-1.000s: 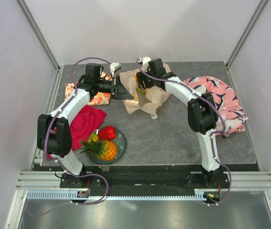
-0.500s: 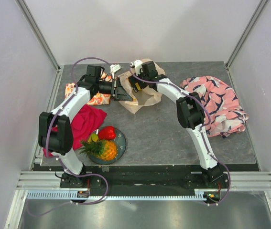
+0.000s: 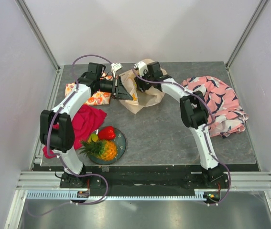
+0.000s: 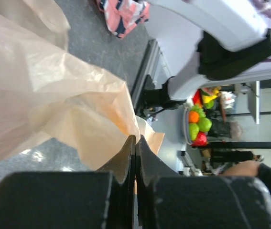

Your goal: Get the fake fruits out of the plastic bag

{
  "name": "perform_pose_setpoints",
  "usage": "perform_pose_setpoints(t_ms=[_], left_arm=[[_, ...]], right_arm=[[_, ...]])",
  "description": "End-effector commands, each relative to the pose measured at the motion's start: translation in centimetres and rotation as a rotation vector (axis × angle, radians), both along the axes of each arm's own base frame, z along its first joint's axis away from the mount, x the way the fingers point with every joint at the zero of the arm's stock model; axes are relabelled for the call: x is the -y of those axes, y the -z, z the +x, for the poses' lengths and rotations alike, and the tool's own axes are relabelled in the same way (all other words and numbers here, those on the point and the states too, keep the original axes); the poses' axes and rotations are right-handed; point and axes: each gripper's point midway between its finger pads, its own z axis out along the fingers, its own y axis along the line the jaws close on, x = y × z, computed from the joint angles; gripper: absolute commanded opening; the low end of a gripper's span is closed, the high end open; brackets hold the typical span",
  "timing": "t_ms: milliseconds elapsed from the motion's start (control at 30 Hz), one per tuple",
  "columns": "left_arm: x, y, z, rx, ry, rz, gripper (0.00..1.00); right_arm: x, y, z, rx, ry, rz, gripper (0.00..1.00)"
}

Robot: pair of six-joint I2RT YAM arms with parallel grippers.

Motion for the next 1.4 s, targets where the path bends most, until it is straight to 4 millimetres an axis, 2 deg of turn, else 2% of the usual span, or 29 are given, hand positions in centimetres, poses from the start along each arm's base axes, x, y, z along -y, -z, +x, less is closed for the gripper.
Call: perform_pose_setpoints(t_ms=[0,33,67,100,133,167,200,267,333,367,400,533,567,600,667,700,733,767,800,833,867,933,967,1033,1067,1133,1267,1333,1367], left_arm=[[-0.3,-1.0,3.4,0.182,-0.048,0.077,0.02],[-0.4,-0.9,4.1,0.196,-0.059,0.091,0.02],[-0.5,-0.3,5.1,0.205,-0.068,0.107,0.02],[-0.4,-1.2,6.1,0.235,-0.078,0.110,0.02],[-0.4,-1.4,6.8,0.248,-0.084,0.113,0.02],[-0.3,-0.6,7.8,0.240,-0.089,0.123,0.02],[-0.3,-1.4,9.0,0.286,-0.106,0.138,0.02],[-0.3,-0.8,10.3,0.311,-0.113,0.162,0.02],[-0.4,-0.1,11.9,0.328,-0.132,0.194,0.02],[-0.4,0.1,12.4,0.335,-0.137,0.202,0.01],[-0.4,0.3,12.9,0.345,-0.143,0.212,0.02],[-0.1,-0.8,12.4,0.366,-0.134,0.196,0.05],[0.0,-1.3,12.0,0.369,-0.124,0.182,0.15],[0.0,-2.7,11.4,0.393,-0.123,0.169,0.27],[-0.4,-3.9,10.5,0.412,-0.136,0.173,0.64],[-0.8,-4.6,10.2,0.430,-0.145,0.178,0.69],[-1.5,-6.5,9.5,0.474,-0.162,0.181,0.74],[-1.9,-7.0,9.3,0.490,-0.181,0.199,0.81],[-2.4,-8.0,9.0,0.516,-0.195,0.204,0.83],[-3.3,-9.7,8.4,0.566,-0.216,0.206,0.84],[-3.8,-10.3,8.1,0.585,-0.233,0.221,0.86],[-5.0,-12.2,7.1,0.667,-0.257,0.247,0.87],[-5.5,-12.1,6.9,0.678,-0.275,0.278,0.87],[-6.2,-12.7,6.1,0.720,-0.279,0.295,0.87],[-6.1,-13.2,4.7,0.726,-0.245,0.263,0.88],[-6.1,-12.8,2.9,0.702,-0.189,0.233,0.89],[-5.7,-10.9,-1.3,0.618,-0.072,0.163,0.94],[-5.3,-11.6,-3.4,0.630,-0.027,0.113,0.93],[-5.0,-12.4,-4.1,0.659,-0.016,0.097,0.92]], right_arm=[[2.9,-11.2,-4.0,0.072,-0.051,0.089,0.37],[3.0,-12.3,-5.7,0.054,-0.090,0.115,0.36],[3.7,-14.5,-7.7,0.058,-0.113,0.131,0.37],[4.3,-15.4,-8.7,0.044,-0.129,0.142,0.37],[4.1,-15.4,-11.4,-0.036,-0.202,0.171,0.38],[4.6,-15.6,-12.6,-0.055,-0.224,0.168,0.38],[5.1,-17.2,-13.9,-0.052,-0.234,0.179,0.37],[5.8,-18.3,-16.4,-0.107,-0.240,0.215,0.37],[6.9,-18.6,-17.5,-0.140,-0.215,0.228,0.37],[7.4,-20.1,-18.0,-0.113,-0.209,0.240,0.37],[7.9,-20.7,-18.2,-0.098,-0.191,0.238,0.37],[10.7,-22.5,-18.0,0.017,-0.086,0.141,0.36],[11.1,-23.2,-18.1,0.028,-0.091,0.153,0.36],[11.1,-24.1,-18.4,0.040,-0.105,0.163,0.36],[10.6,-26.1,-20.0,0.064,-0.168,0.192,0.37],[9.9,-27.4,-21.2,0.068,-0.222,0.220,0.38],[9.5,-28.5,-22.1,0.081,-0.259,0.241,0.39],[8.6,-29.0,-23.0,0.081,-0.300,0.255,0.40],[7.9,-29.3,-23.8,0.076,-0.338,0.272,0.41],[7.1,-29.0,-24.4,0.052,-0.366,0.285,0.42],[5.9,-28.5,-25.4,0.023,-0.405,0.293,0.42],[4.3,-25.9,-26.6,-0.062,-0.456,0.308,0.42],[3.2,-25.1,-27.6,-0.083,-0.490,0.306,0.42],[2.3,-22.4,-28.4,-0.134,-0.516,0.281,0.42],[1.9,-21.7,-28.7,-0.138,-0.539,0.268,0.42],[1.8,-20.4,-28.3,-0.156,-0.533,0.243,0.41],[1.8,-20.8,-27.7,-0.117,-0.539,0.218,0.40],[2.2,-21.4,-27.6,-0.075,-0.548,0.193,0.40],[2.7,-20.9,-27.5,-0.075,-0.534,0.158,0.40]])
